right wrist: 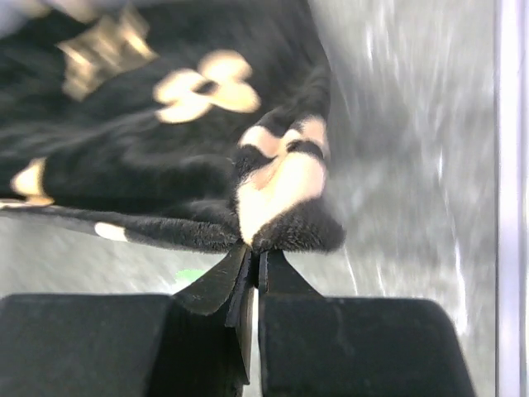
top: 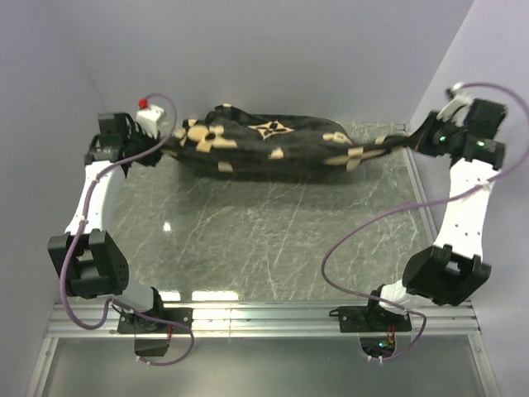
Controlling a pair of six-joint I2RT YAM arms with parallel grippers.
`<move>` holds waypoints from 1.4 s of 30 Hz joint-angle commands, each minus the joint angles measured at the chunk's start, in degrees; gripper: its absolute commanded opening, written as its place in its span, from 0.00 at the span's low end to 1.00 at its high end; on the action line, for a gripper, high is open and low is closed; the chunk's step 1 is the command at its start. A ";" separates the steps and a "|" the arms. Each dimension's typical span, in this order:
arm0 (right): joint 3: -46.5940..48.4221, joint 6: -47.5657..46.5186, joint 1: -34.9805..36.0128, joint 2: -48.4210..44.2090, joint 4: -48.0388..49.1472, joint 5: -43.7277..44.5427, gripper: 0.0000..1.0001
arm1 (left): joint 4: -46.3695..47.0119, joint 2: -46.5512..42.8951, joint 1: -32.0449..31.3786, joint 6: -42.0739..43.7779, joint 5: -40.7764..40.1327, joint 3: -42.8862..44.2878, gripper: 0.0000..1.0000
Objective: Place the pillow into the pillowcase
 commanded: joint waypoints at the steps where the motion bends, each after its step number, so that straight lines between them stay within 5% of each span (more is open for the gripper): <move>1: 8.07 9.56 -5.62 -4.11 3.74 -6.22 0.00 | -1.24 -5.50 1.08 -4.08 -0.47 10.27 0.00; 11: 19.85 30.57 -27.08 -16.14 19.12 -19.59 0.00 | 8.23 -24.30 0.91 -10.07 -7.23 17.69 0.00; 16: 18.12 33.22 -27.54 -17.91 26.24 -14.86 0.00 | 13.70 -28.71 1.00 -6.57 -6.54 14.88 0.00; 22: 13.47 26.74 -18.07 -13.78 23.62 -7.83 0.00 | 13.95 -25.12 0.30 -3.75 -2.75 7.15 0.00; 26: 2.84 16.28 -3.75 -10.90 24.14 8.21 0.00 | 16.32 -18.18 -1.37 -3.92 -4.16 3.28 0.00; 29: 3.59 12.23 4.70 -3.28 24.67 18.84 0.00 | 18.70 -8.97 -2.61 -5.06 -5.12 2.83 0.00; 31: 6.14 9.68 9.35 2.19 25.02 24.68 0.00 | 18.35 1.80 -3.84 -5.41 -8.62 6.51 0.16; 32: 12.42 8.45 10.60 9.61 23.45 28.10 0.01 | 16.53 5.87 -3.93 -6.11 -10.73 8.70 0.47; 34: 20.79 8.52 11.92 17.03 16.34 36.90 0.24 | 12.40 17.27 -3.23 -9.61 -16.63 19.31 0.64; 35: 30.06 9.22 12.19 23.25 13.36 38.05 0.29 | 9.07 20.13 -2.53 -10.76 -16.55 23.53 0.77; 36: 31.98 8.88 12.45 24.27 10.98 38.07 0.32 | 5.12 22.24 -0.26 -14.25 -15.33 30.36 0.79; 37: 30.08 8.09 12.54 22.88 12.61 38.24 0.55 | 3.17 24.87 0.98 -16.20 -12.19 33.21 0.98; 39: 22.88 4.94 13.24 17.70 15.77 37.02 0.73 | -1.74 26.04 3.97 -18.76 -10.05 39.19 0.99; 42: 19.43 1.42 13.07 14.09 13.00 33.95 0.74 | -3.97 24.21 5.38 -17.72 -9.52 38.62 0.99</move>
